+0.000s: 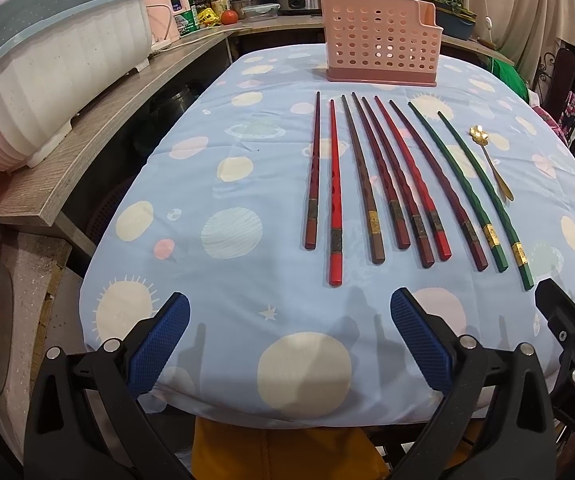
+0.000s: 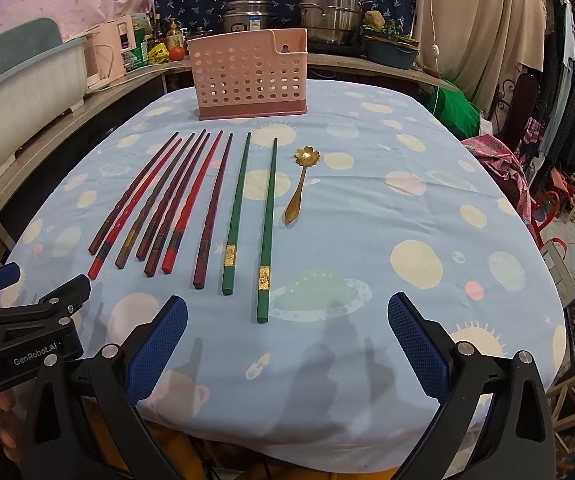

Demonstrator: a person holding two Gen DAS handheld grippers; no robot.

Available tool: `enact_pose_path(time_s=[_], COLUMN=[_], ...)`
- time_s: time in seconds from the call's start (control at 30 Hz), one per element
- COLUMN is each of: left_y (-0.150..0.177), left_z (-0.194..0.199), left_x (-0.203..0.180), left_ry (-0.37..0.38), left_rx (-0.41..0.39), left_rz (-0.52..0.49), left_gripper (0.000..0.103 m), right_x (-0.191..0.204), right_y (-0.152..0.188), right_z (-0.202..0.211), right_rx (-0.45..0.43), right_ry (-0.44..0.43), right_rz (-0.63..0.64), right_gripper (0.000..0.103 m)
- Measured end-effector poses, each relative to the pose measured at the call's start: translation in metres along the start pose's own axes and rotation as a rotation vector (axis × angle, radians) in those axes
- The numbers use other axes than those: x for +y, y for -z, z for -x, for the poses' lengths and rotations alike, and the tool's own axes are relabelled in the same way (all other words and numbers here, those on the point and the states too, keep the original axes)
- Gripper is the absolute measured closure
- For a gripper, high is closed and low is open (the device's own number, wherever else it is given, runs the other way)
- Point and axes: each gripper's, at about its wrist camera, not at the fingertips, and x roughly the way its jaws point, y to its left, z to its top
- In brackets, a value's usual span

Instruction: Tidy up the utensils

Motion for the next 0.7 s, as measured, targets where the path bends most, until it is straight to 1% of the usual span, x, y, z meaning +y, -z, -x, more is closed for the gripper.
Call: enact_pose_path(time_s=[0.7], left_y=[0.0001], left_z=[-0.0004], left_x=[-0.0003], left_ry=[0.001], left_rx=[0.003], left_rz=[0.005], left_gripper=[0.007], right_x=[0.0031], right_y=[0.0008], right_z=[-0.0021], right_rx=[0.002], right_ry=[-0.011], right_rz=[0.005], right_gripper=[0.007])
